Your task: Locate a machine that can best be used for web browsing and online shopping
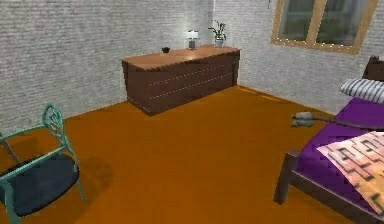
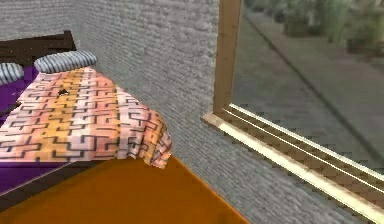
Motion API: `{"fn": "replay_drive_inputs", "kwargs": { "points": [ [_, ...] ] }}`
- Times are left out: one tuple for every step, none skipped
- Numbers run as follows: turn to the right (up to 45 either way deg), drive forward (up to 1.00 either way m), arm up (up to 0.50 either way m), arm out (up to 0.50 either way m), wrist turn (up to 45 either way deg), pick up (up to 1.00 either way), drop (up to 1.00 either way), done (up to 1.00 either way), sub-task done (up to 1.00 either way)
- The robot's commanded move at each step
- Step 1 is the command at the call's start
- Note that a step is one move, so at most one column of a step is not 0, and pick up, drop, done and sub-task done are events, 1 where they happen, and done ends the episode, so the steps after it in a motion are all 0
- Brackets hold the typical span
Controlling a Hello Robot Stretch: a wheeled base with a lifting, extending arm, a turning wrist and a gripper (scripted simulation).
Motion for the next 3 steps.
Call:
{"fn": "replay_drive_inputs", "kwargs": {
  "points": [
    [6.0, 0.00, 0.00, 0.00, 0.0, 0.00, 0.00, 0.00, 0.00],
    [0.0, 0.60, 0.00, 0.00, 0.0, 0.00, 0.00, 0.00, 0.00],
    [-27.0, 0.00, 0.00, 0.00, 0.0, 0.00, 0.00, 0.00, 0.00]
  ]
}}
